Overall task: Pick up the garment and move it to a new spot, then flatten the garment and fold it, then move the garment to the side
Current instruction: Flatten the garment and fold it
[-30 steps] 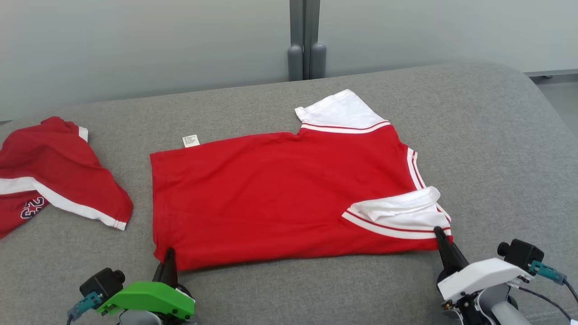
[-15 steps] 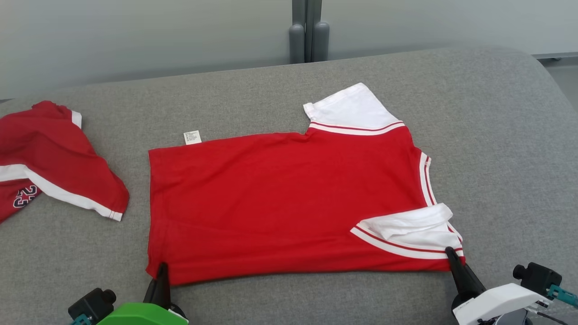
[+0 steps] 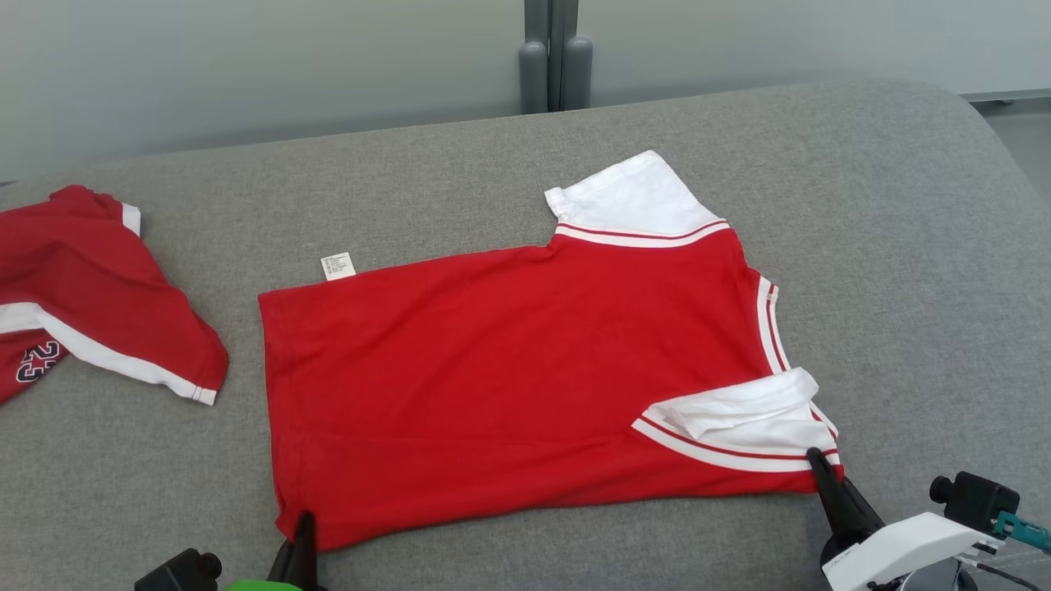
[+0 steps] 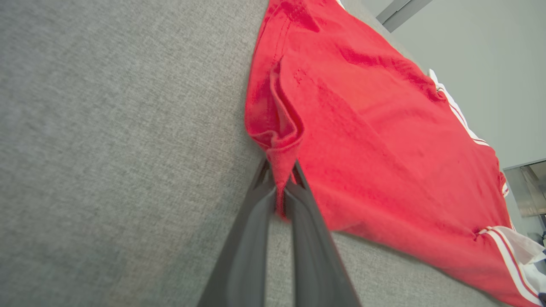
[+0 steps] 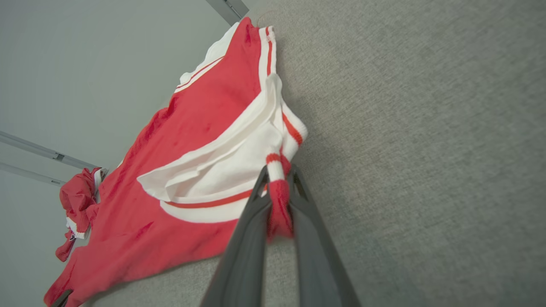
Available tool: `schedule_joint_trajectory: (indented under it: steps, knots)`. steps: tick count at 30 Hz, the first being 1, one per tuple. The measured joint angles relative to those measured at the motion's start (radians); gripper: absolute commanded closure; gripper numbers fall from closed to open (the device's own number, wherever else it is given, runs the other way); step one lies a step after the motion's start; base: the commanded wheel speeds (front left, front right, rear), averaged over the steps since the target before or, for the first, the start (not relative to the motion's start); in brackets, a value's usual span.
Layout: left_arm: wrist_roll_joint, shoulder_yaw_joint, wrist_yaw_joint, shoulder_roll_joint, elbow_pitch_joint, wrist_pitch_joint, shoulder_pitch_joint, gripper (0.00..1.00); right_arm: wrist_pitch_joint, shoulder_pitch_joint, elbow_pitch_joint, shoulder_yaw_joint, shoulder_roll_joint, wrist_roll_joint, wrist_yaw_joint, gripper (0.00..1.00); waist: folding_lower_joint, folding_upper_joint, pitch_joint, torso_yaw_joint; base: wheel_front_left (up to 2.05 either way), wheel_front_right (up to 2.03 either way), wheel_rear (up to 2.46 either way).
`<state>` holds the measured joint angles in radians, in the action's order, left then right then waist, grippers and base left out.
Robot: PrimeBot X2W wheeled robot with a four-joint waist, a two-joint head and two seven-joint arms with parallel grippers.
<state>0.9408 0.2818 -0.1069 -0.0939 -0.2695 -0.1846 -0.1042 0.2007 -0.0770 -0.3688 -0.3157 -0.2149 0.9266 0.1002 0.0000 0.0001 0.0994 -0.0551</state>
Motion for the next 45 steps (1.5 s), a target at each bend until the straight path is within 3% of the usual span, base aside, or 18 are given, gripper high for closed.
schedule_joint_trajectory:
  steps: [2,3,4,5,6,13,21,33,38,45]
  knots:
    - [-0.005,-0.001,0.0,-0.005,0.008,0.009,-0.009,1.0,0.001,-0.001,0.01,0.001,-0.003,-0.012,-0.014,0.96,0.0,0.0,-0.001,-0.002,0.0,0.0,0.0]
    - [-0.007,-0.001,-0.001,-0.008,0.015,0.01,-0.013,1.0,0.001,-0.002,0.014,0.002,-0.005,-0.014,-0.017,0.75,0.0,0.0,-0.002,-0.003,0.0,0.0,0.0]
    - [-0.01,-0.003,-0.002,-0.011,0.02,0.017,-0.017,0.72,0.001,-0.005,0.018,0.002,-0.005,-0.014,-0.022,0.56,0.0,0.0,-0.003,-0.004,0.0,0.0,0.0]
    - [-0.015,-0.007,-0.008,-0.013,0.024,0.018,-0.02,0.27,0.001,-0.009,0.023,0.004,-0.005,-0.014,-0.024,0.05,0.0,0.0,-0.004,-0.005,0.0,0.0,0.0]
    - [-0.021,-0.012,-0.009,-0.015,0.026,0.018,-0.021,0.0,0.001,-0.015,0.027,0.007,-0.005,-0.014,-0.025,0.0,0.0,0.0,-0.005,-0.006,0.0,0.0,0.0]
    - [-0.061,-0.058,-0.014,-0.063,0.059,0.015,-0.035,0.0,0.0,-0.055,0.034,0.036,-0.043,-0.015,-0.065,0.0,0.0,0.0,-0.012,-0.008,0.0,0.0,0.0]
    - [-0.228,-0.035,-0.017,-0.154,0.124,0.009,0.013,0.0,0.001,-0.006,0.096,0.056,-0.116,-0.079,-0.093,0.0,0.0,0.0,-0.014,-0.011,0.0,0.0,0.0]
    - [-0.344,0.049,-0.017,-0.177,0.111,0.16,0.332,0.0,-0.153,0.316,0.147,-0.021,-0.25,-0.208,-0.079,0.0,0.0,0.0,0.069,-0.017,0.0,0.0,0.0]
    - [-0.362,0.032,-0.017,-0.173,0.034,0.231,0.439,0.0,-0.217,0.46,0.147,-0.03,-0.274,-0.229,-0.072,0.0,0.0,0.0,0.129,-0.018,0.0,0.0,0.0]
    - [-0.395,0.003,-0.017,-0.151,-0.066,0.304,0.562,0.0,-0.307,0.621,0.133,-0.074,-0.287,-0.253,-0.037,0.0,0.0001,0.0,0.22,-0.014,0.0,0.0,0.0]
